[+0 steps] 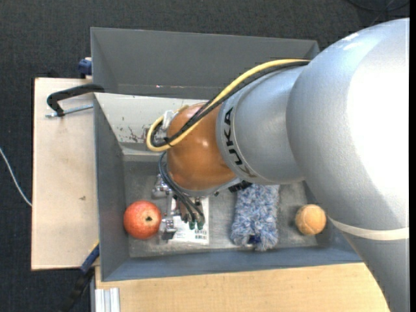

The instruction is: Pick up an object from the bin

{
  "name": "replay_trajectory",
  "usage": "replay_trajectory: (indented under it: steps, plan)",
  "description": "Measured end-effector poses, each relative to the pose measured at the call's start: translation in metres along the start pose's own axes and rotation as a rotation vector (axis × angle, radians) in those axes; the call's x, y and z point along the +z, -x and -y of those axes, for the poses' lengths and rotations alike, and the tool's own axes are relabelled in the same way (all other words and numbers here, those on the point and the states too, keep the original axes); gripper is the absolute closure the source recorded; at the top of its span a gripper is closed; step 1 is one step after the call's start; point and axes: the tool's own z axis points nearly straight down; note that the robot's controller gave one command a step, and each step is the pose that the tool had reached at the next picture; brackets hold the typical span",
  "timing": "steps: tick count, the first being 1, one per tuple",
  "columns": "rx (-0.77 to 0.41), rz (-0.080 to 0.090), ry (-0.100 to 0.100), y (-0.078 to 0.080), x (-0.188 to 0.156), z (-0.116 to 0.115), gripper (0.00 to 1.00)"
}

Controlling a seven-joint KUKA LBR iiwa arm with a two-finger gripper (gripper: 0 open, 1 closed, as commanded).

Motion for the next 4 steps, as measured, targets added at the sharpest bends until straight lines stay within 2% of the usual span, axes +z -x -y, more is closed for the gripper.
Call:
replay_trajectory:
  steps: [1,2,3,4]
  plan:
    - [0.037,0.001,0.000,0.002,0.005,-0.003,0.00]
    - [-0.112,0.000,0.004,0.013,0.011,0.022,1.00]
    - [-0.112,0.000,0.004,0.013,0.011,0.022,1.00]
    - [-0.272,-0.003,-0.001,0.030,0.001,0.015,1.00]
